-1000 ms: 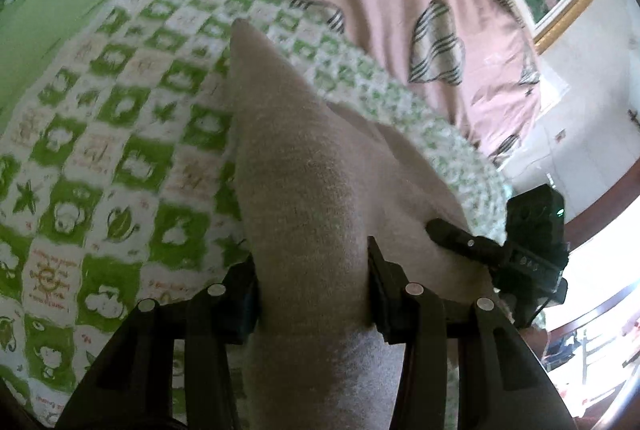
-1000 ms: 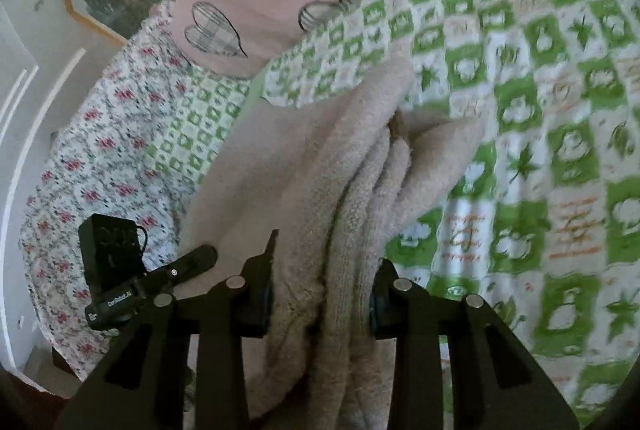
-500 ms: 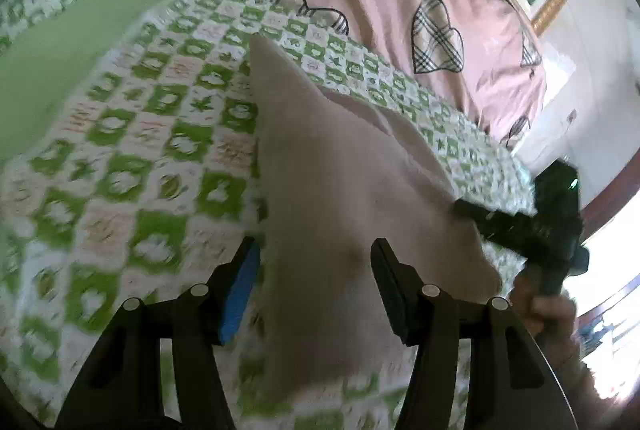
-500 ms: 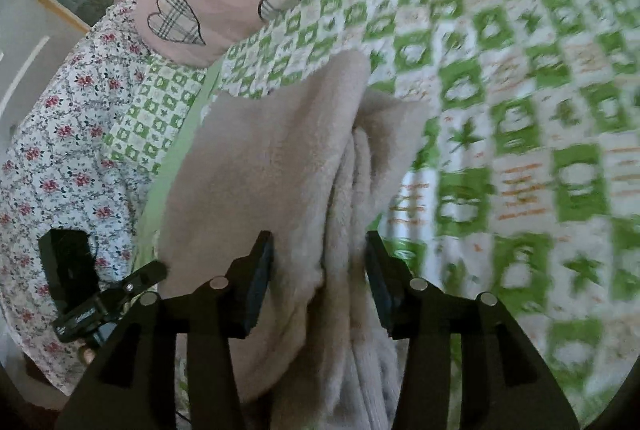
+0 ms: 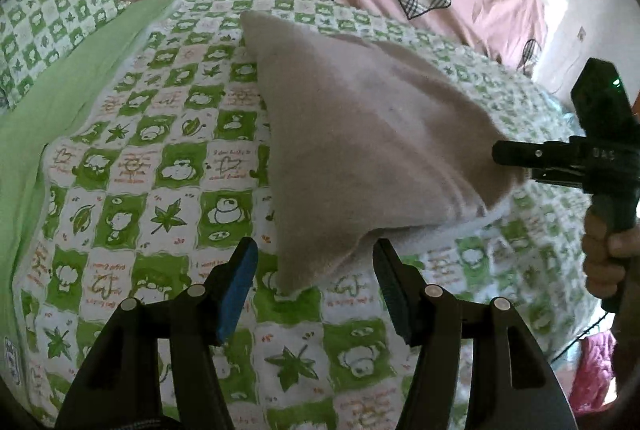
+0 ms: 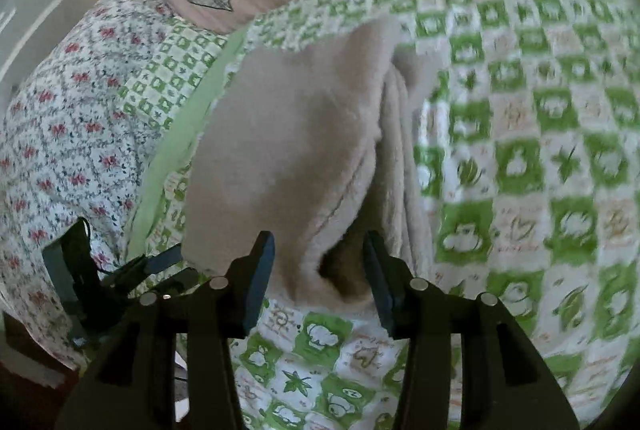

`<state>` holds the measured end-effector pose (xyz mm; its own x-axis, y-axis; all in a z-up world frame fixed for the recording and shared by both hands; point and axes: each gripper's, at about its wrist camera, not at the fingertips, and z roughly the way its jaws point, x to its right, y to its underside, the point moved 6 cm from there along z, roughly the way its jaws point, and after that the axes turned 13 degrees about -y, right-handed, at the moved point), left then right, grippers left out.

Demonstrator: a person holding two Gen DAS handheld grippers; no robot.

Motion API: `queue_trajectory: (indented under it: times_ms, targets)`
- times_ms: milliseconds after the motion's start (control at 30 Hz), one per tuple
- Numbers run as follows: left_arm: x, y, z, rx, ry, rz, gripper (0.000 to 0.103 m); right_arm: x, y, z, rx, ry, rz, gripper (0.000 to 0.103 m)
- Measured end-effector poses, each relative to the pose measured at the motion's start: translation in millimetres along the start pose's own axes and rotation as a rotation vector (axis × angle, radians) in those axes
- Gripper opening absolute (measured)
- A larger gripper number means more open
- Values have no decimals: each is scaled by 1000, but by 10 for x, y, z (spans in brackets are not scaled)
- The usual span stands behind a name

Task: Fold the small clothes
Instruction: 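Open both grippers and release the folded sweater onto the bedspread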

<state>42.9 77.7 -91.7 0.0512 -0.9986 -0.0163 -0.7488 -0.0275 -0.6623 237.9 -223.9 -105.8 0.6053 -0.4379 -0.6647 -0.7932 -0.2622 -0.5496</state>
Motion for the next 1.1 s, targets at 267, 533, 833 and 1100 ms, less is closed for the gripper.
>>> queue_trajectory:
  times_ms: [267,533,833,1100]
  targets:
    - [-15,52,197,-41,-111,60,33,-166,-105,-187,47,-95,-13,7]
    - [-163,11,54,-15,-32,-71,14,7,-30,-247,35,-34,-18,6]
    - [-220,107,205,-77,20,-127,14,380,238,33,-55,120,-32,6]
    - [-154,164,240,-92,39,-124,14,453,233,15,-78,217,-64,6]
